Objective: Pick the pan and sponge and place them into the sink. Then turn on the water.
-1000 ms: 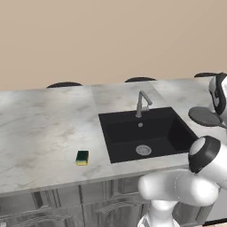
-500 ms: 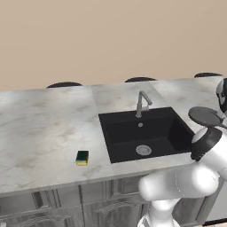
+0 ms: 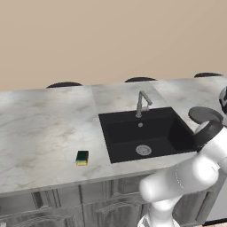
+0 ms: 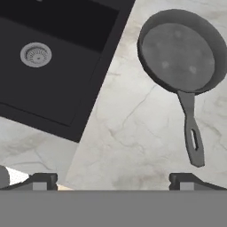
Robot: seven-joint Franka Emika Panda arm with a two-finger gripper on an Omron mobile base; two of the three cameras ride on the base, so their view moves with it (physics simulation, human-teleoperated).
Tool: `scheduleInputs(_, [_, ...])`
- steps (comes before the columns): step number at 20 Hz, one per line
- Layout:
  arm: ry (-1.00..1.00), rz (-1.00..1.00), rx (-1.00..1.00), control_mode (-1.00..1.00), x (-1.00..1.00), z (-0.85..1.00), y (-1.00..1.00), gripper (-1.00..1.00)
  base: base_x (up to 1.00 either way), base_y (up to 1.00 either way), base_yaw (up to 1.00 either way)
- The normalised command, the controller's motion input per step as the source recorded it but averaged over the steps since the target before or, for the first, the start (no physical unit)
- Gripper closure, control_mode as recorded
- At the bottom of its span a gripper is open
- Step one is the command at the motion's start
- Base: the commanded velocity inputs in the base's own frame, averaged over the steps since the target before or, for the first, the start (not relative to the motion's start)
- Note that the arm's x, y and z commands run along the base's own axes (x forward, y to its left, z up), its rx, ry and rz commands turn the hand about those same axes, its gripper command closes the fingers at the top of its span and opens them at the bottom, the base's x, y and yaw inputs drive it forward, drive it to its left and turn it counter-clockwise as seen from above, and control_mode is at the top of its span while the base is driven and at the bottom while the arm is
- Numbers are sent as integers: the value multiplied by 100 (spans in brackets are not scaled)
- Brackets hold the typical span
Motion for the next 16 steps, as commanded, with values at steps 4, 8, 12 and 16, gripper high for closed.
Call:
scheduleInputs(4, [0,1,-7,-100,1,-42,-26,-100,0,0,0])
scheduleInputs(8, [0,1,-2,-100,8,-24,-31,-100,0,0,0])
scheduleInputs(12, [0,1,0,-100,13,-22,-30,-100,0,0,0])
scheduleInputs(16, [0,0,0,-100,18,-14,-30,-100,0,0,0])
